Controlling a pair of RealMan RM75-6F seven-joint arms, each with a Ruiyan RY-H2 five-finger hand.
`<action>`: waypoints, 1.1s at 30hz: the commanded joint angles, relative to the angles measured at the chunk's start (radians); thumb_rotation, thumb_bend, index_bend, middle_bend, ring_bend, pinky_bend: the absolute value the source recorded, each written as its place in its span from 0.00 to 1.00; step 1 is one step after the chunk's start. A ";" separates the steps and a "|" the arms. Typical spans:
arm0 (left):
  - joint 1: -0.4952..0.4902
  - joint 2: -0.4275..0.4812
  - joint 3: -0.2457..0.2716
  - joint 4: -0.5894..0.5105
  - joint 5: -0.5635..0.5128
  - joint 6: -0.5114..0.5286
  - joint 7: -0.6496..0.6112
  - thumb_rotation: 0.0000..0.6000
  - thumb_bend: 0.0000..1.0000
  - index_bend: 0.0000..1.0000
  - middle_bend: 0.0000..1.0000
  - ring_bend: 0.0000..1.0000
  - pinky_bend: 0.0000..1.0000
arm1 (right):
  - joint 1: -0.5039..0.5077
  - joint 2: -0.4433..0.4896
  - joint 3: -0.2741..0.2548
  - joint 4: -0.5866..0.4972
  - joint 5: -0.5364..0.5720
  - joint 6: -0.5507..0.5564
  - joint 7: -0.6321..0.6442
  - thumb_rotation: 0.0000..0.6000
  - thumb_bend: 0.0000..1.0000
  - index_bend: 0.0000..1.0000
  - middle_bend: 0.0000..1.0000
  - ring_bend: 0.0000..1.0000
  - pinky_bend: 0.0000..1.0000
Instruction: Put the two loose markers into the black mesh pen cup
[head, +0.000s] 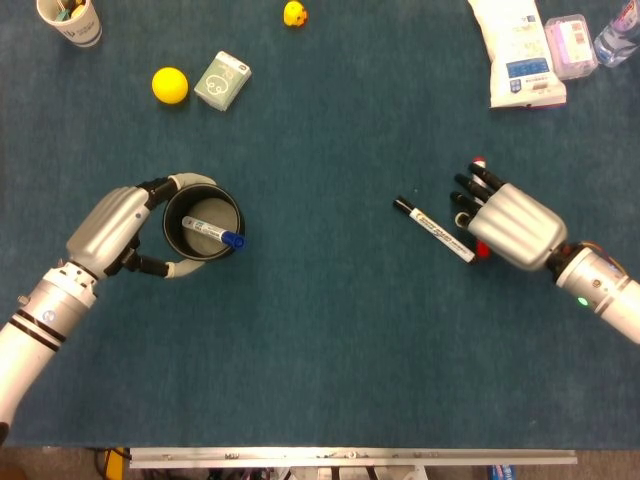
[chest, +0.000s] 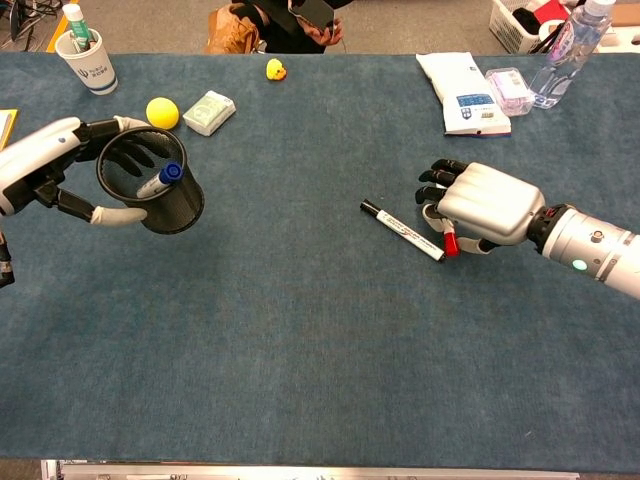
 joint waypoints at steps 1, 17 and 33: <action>-0.001 -0.001 0.000 0.001 0.000 -0.003 0.000 1.00 0.22 0.35 0.40 0.36 0.31 | 0.000 0.001 -0.001 -0.001 0.006 -0.003 -0.001 1.00 0.26 0.53 0.27 0.13 0.13; -0.008 -0.008 -0.004 0.011 -0.008 -0.019 -0.004 1.00 0.22 0.35 0.40 0.35 0.31 | -0.021 0.038 0.011 -0.050 0.044 0.053 0.043 1.00 0.29 0.60 0.27 0.13 0.13; -0.061 -0.059 -0.036 0.035 -0.036 -0.092 -0.021 1.00 0.22 0.35 0.40 0.35 0.31 | -0.073 0.266 0.101 -0.516 0.116 0.220 0.284 1.00 0.30 0.63 0.30 0.13 0.13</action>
